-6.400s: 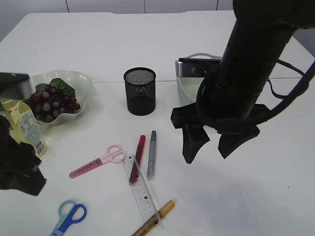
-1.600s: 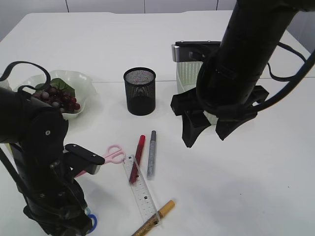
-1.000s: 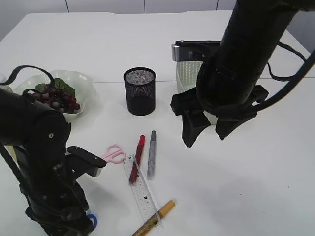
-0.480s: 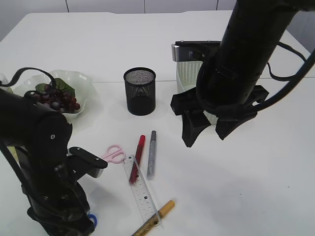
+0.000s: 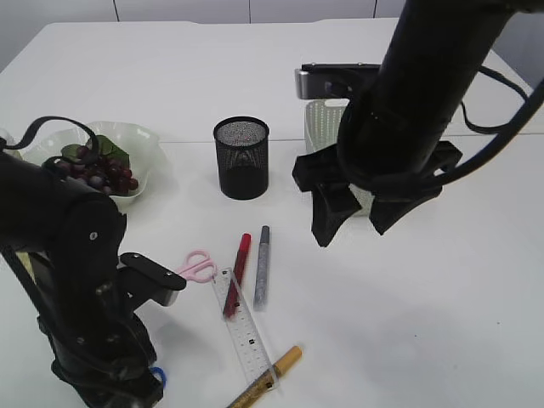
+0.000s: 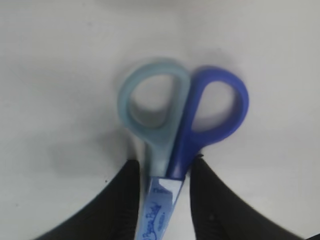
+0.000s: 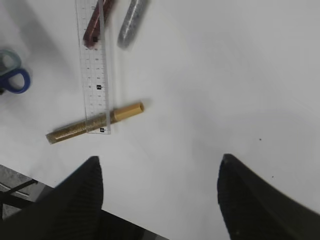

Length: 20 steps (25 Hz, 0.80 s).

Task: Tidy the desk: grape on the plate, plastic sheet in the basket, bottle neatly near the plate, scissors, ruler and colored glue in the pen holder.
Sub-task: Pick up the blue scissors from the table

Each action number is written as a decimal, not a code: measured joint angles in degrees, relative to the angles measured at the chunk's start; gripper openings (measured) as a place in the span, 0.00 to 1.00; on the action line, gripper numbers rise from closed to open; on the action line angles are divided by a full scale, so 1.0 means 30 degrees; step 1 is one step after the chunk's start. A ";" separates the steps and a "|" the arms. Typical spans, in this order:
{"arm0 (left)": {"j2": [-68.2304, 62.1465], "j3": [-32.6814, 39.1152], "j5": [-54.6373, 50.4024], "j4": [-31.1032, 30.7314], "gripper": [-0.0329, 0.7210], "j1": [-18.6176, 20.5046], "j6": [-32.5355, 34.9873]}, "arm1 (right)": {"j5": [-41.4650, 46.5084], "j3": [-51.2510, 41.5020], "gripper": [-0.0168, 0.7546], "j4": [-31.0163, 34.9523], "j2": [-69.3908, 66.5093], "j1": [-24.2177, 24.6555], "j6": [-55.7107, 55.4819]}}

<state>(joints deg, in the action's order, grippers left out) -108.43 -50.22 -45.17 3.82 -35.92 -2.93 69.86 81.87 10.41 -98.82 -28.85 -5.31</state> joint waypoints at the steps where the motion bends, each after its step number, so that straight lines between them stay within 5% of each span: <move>1: -0.0002 -0.0044 0.0000 -0.0036 0.35 0.0000 0.0000 | 0.0000 0.0166 0.70 -0.0037 0.0000 0.0000 0.0000; 9: -0.0002 -0.0090 0.0448 0.0143 0.25 0.0000 0.0139 | 0.0035 0.1672 0.70 -0.0076 0.0000 0.0000 0.0000; 20: -0.0002 -0.0133 0.1050 0.1363 0.23 0.0000 0.0051 | 0.0107 0.1669 0.70 -0.1097 0.0000 0.0000 0.0000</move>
<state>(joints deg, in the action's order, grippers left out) -108.44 -50.61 -42.02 7.90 -35.92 -2.77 70.18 86.88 7.12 -98.82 -28.85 -5.31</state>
